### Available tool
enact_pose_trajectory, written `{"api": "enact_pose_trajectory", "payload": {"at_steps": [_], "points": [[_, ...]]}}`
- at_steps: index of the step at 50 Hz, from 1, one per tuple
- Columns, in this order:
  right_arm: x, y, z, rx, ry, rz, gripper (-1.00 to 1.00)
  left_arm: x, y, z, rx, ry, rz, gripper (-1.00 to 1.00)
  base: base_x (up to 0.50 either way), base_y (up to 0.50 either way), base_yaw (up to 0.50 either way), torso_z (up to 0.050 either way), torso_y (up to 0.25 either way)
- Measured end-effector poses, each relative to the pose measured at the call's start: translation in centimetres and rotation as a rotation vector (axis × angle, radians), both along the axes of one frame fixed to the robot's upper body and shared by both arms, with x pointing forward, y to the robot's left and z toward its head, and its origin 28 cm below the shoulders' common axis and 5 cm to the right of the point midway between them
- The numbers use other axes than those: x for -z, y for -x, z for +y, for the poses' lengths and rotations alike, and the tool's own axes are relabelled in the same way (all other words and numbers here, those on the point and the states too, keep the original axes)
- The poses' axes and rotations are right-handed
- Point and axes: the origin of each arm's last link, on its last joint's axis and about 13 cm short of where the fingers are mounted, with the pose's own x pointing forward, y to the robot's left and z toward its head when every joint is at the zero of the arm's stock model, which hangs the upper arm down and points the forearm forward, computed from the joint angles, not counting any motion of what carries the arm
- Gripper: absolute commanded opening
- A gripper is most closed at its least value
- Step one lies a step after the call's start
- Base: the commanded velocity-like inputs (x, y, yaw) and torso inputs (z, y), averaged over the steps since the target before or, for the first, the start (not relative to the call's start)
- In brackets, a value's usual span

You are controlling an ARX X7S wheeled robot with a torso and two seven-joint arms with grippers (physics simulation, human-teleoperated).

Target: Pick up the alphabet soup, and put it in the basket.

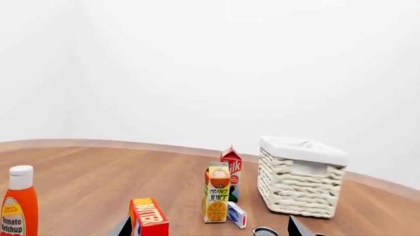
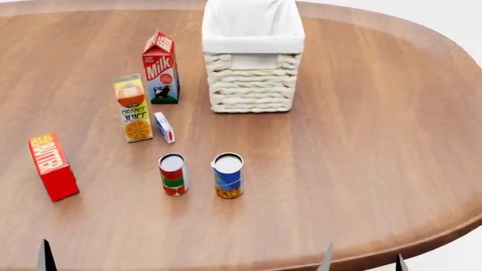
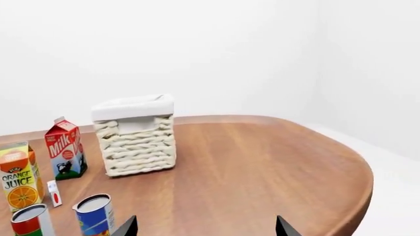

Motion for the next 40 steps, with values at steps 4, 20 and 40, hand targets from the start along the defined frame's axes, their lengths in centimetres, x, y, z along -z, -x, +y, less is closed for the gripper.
{"api": "enact_pose_trajectory", "payload": {"at_steps": [4,20,40], "points": [[0.00,-0.02,-0.01,0.001,0.000,0.000,1.00,-0.01,0.01,-0.01,0.000,0.000,-0.001,1.00,0.00,-0.17,0.00,0.000,0.000],[0.04,-0.03,0.00,0.000,0.003,0.000,1.00,-0.01,-0.03,-0.05,0.001,0.001,-0.002,1.00,0.00,-0.14,0.00,0.000,0.000],[-0.23,0.48,0.46,-0.043,0.009,-0.044,1.00,-0.01,0.01,-0.02,0.003,-0.001,-0.004,1.00,0.09,-0.01,0.00,0.000,0.000]]}}
